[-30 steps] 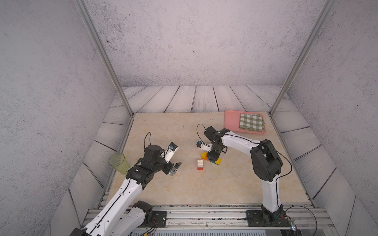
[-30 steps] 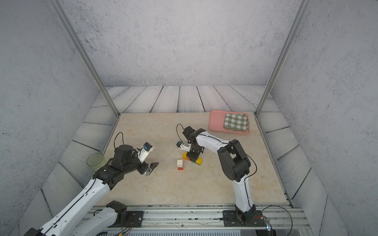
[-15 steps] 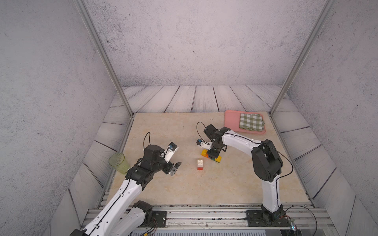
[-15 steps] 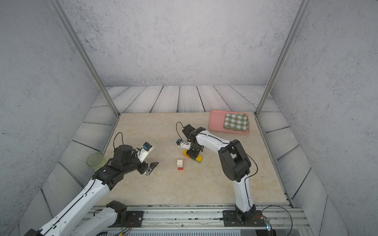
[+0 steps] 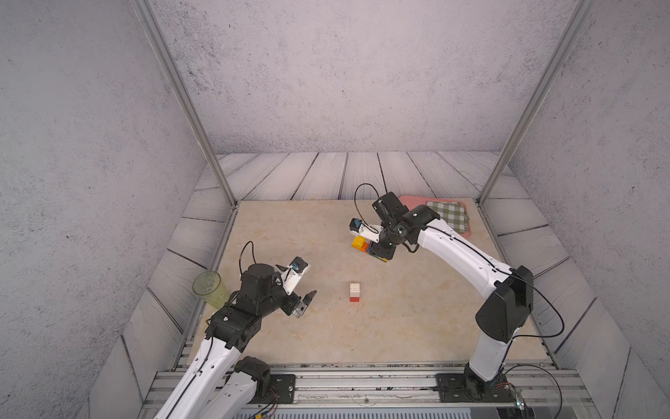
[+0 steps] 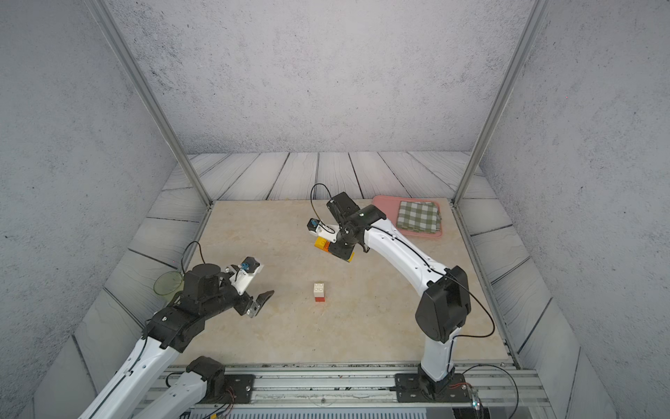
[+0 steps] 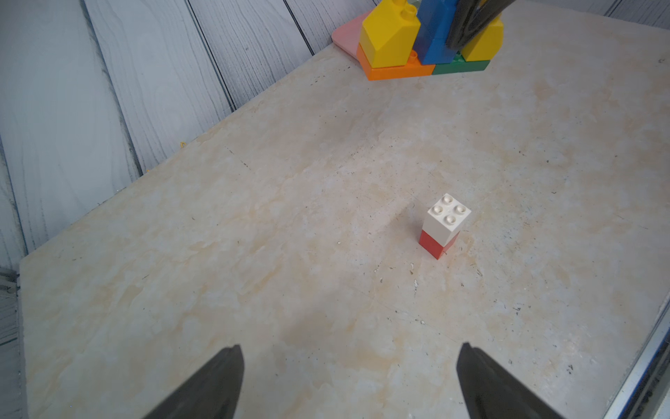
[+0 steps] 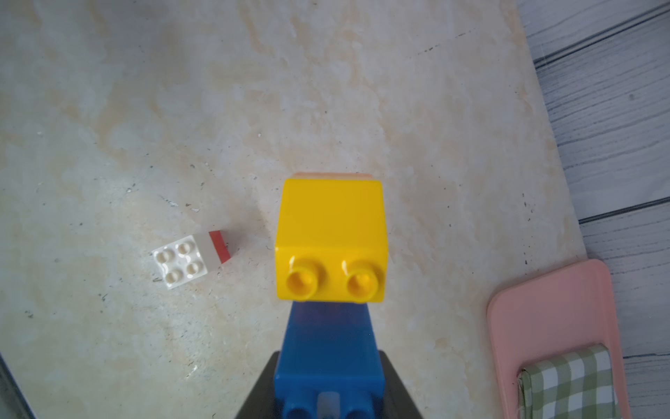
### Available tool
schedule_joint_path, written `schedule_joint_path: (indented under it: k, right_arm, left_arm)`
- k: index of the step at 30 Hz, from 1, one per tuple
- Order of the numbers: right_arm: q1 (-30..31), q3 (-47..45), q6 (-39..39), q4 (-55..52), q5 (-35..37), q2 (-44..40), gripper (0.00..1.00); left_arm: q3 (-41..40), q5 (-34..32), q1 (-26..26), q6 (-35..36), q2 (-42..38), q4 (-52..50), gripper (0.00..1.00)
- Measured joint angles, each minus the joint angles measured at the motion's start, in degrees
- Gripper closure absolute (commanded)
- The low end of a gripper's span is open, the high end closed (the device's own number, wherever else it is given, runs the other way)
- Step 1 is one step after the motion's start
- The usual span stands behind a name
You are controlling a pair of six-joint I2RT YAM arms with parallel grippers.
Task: Assemble a fork with lego
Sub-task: Assemble the lego brick with the lego brick.
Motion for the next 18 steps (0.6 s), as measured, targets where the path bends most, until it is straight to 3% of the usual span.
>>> schedule_joint_path:
  k: [18]
  right_arm:
    - [8.28, 1.25, -6.62, -7.17, -0.76, 1.77, 1.00]
  left_arm:
    - [-3.10, -3.34, 0.00, -0.07, -4.02, -4.22, 0.02]
